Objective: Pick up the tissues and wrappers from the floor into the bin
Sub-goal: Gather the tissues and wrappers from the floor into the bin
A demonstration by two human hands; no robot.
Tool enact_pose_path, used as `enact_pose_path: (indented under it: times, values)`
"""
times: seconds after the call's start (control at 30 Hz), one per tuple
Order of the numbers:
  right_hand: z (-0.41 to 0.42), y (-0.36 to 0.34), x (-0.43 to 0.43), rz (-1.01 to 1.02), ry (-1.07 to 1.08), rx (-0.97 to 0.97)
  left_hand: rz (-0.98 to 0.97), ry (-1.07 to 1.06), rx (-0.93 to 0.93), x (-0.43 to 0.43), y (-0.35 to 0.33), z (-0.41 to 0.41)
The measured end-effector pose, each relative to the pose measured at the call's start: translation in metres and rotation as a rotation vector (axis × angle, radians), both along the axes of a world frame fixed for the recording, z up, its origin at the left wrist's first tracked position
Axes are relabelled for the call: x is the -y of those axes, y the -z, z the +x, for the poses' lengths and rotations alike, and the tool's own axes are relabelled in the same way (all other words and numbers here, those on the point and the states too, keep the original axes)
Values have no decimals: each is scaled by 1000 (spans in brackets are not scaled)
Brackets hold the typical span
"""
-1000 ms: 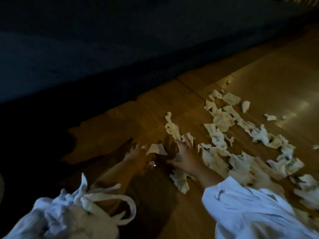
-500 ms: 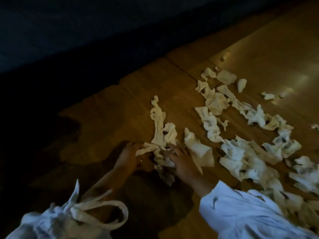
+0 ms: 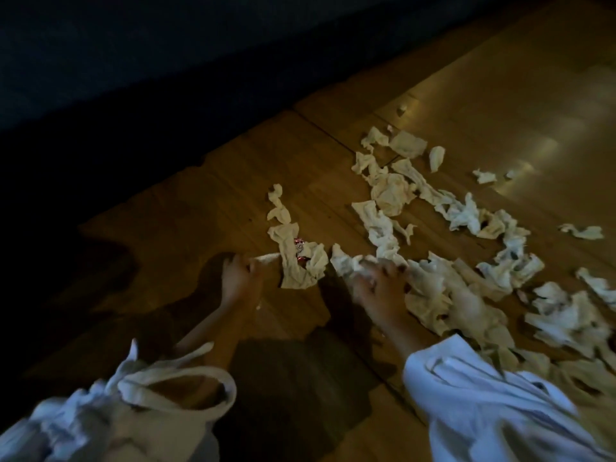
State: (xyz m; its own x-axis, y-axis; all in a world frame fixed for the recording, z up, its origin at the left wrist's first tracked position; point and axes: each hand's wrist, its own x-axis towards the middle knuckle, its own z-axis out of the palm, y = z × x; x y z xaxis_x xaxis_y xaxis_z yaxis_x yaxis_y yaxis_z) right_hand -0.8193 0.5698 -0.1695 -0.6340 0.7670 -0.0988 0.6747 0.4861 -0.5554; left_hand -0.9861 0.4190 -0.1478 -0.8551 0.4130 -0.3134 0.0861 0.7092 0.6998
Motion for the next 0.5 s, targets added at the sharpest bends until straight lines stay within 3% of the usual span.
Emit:
enact_pose_path:
  times: [0.13, 0.2, 0.27, 0.33, 0.37, 0.4, 0.43, 0.5]
  values:
    - [3, 14, 9, -59, -269, 346, -93, 136, -51, -32, -1, -9]
    - [5, 24, 20, 111, -275, 313, -153, 254, -110, -47, 5, -11]
    - [6, 35, 24, 143, -262, 293, -268, 409, -201, -64, 10, -8]
    - [3, 36, 13, 75, -304, 324, -362, 517, -224, -74, 18, -3]
    - [3, 35, 7, -72, -253, 332, -390, 546, -223, -75, 25, -1]
    - [1, 31, 2, -230, -149, 285, -410, 567, -236, -73, 32, 1]
    - [0, 27, -2, -238, -33, 159, -425, 586, -270, -68, 39, 4]
    - [-15, 11, -10, -15, 159, -108, -424, 640, -381, -55, 47, 10]
